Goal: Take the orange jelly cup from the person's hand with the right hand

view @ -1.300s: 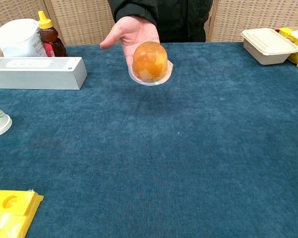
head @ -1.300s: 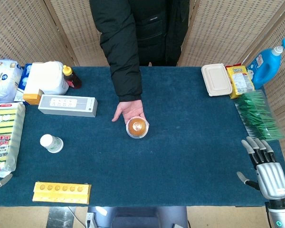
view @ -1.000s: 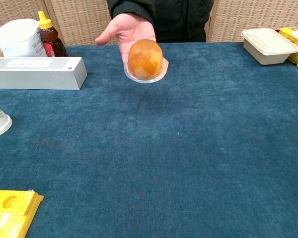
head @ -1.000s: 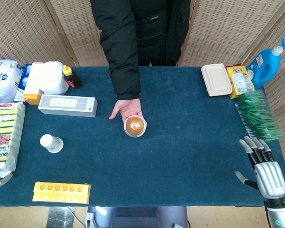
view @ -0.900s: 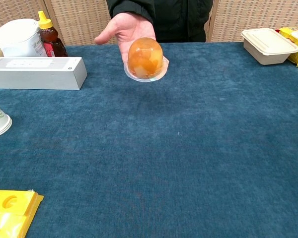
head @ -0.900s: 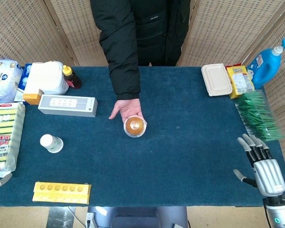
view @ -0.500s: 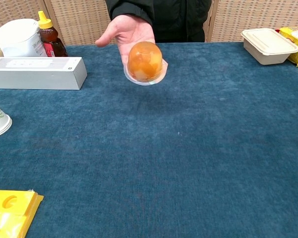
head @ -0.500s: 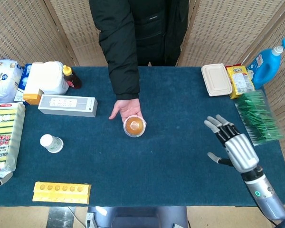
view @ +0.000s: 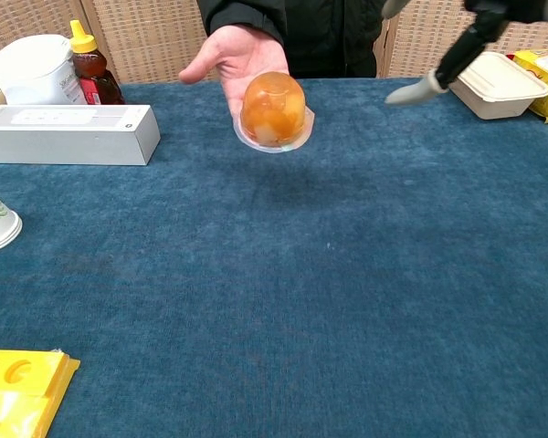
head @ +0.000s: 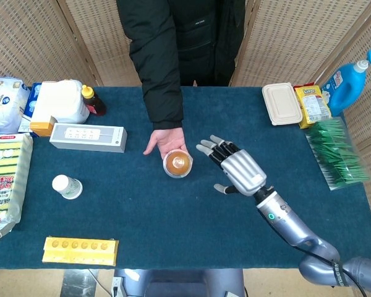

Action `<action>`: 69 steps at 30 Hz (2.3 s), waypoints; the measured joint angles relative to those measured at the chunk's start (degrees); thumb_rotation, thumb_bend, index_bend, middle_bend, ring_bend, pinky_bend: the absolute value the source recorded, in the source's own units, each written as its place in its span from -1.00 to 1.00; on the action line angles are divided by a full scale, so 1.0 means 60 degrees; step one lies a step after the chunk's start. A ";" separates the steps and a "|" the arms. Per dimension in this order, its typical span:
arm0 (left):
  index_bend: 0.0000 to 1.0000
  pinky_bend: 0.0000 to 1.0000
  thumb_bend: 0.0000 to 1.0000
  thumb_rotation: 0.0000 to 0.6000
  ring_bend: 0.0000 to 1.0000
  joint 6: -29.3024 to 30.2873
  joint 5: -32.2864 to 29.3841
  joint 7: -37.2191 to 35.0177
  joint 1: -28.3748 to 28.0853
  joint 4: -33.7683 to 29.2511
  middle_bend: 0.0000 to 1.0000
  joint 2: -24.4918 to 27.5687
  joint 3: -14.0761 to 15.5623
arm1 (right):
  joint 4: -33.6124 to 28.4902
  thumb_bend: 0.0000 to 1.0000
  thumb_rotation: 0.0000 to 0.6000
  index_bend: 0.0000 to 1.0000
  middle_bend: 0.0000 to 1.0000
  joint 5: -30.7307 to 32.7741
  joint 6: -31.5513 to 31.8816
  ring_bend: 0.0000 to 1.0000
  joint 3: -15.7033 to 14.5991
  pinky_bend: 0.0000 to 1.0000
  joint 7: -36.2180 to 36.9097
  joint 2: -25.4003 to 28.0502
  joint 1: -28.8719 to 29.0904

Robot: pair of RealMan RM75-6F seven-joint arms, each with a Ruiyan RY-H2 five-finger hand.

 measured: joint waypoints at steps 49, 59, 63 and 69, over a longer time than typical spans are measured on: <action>-1.00 -0.92 -0.82 1.00 -1.00 -0.0417 -0.0316 -0.0464 -0.0189 0.0007 -1.00 0.0242 -0.0115 | 0.1663 -0.11 1.00 -0.03 -0.07 0.0995 0.1398 -0.10 -0.0468 0.22 -0.0408 -0.1348 0.0846; -1.00 -0.92 -0.82 1.00 -1.00 -0.0396 -0.0176 -0.0243 -0.0191 -0.0002 -1.00 0.0166 -0.0056 | 0.2029 -0.11 1.00 -0.03 -0.07 -0.0152 0.1950 -0.12 -0.1641 0.22 0.0791 -0.0257 -0.0289; -1.00 -0.92 -0.82 1.00 -1.00 -0.0394 -0.0185 -0.0169 -0.0184 -0.0021 -1.00 0.0139 -0.0040 | 0.2455 -0.11 1.00 -0.03 -0.07 -0.0098 0.1365 -0.12 -0.1831 0.22 0.0974 -0.0639 -0.0254; -1.00 -0.92 -0.82 1.00 -1.00 -0.0555 -0.0169 -0.0162 -0.0228 -0.0025 -1.00 0.0151 0.0011 | 0.3505 -0.11 1.00 -0.04 -0.07 0.0195 0.0535 -0.13 -0.1859 0.20 0.1082 -0.1728 0.0023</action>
